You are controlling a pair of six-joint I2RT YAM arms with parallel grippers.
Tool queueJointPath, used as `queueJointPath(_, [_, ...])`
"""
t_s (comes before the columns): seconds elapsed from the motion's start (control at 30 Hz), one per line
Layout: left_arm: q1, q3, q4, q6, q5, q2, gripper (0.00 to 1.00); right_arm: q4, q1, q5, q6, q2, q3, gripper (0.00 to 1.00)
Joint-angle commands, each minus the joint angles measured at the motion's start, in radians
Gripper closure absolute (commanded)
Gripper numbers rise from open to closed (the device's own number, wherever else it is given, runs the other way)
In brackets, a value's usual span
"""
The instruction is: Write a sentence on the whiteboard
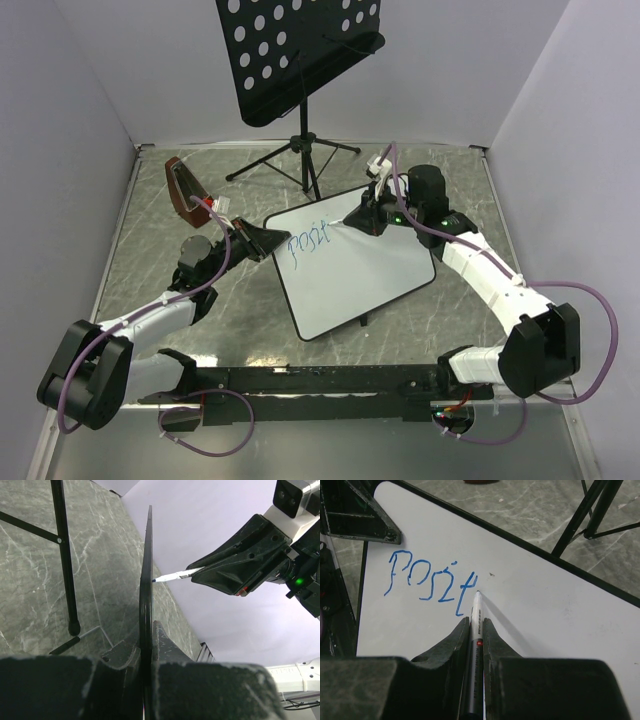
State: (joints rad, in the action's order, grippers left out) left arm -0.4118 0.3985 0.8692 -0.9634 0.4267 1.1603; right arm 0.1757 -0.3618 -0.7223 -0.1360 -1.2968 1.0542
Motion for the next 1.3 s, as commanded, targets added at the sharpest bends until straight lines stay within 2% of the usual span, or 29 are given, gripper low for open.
queueJointPath(0.0, [-0.004,0.016,0.126,0.02,0.014,-0.019,0.99,-0.062,0.006,0.004,0.001,-0.004,0.056,1.0])
queueJointPath(0.47, [-0.004,0.007,0.128,0.017,0.014,-0.025,0.99,-0.096,0.001,0.043,0.021,-0.001,0.038,1.0])
queueJointPath(0.77, [-0.004,0.01,0.12,0.022,0.012,-0.028,0.99,0.004,-0.005,0.024,-0.023,-0.018,0.052,1.0])
queueJointPath(1.27, [-0.004,0.007,0.128,0.017,0.006,-0.019,0.99,0.008,-0.005,-0.019,-0.004,0.083,0.038,1.0])
